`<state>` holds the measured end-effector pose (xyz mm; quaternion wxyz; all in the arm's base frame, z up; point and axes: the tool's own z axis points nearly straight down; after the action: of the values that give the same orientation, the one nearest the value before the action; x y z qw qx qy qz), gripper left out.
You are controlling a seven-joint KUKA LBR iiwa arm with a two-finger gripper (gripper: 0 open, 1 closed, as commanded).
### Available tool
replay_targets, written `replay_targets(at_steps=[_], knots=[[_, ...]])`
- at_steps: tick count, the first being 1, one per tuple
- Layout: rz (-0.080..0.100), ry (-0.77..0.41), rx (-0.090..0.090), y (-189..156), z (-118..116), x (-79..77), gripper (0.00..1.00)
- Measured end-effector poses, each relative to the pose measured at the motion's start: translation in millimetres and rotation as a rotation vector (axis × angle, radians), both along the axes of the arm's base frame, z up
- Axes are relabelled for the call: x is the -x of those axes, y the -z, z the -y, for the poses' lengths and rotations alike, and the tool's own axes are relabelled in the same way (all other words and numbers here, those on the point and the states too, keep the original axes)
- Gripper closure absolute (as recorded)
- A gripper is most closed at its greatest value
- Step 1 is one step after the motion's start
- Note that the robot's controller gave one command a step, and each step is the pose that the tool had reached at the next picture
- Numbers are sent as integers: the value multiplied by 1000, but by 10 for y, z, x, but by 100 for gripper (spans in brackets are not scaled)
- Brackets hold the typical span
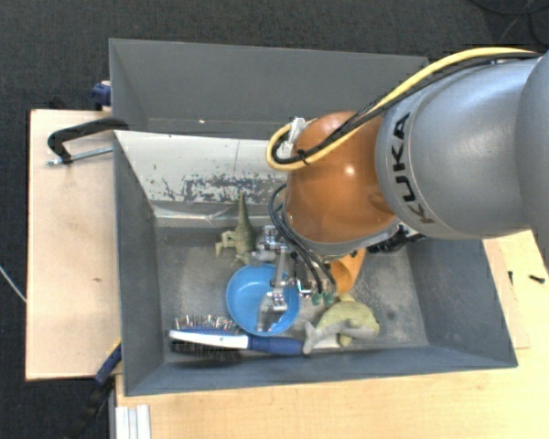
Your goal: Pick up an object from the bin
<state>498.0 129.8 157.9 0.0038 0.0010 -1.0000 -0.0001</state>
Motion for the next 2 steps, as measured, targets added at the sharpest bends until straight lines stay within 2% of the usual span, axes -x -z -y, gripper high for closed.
replay_targets(at_steps=[1, 2], knots=[[19, 199, -4, 619, 192, -97, 0], [11, 201, -2, 657, 200, -76, 100]])
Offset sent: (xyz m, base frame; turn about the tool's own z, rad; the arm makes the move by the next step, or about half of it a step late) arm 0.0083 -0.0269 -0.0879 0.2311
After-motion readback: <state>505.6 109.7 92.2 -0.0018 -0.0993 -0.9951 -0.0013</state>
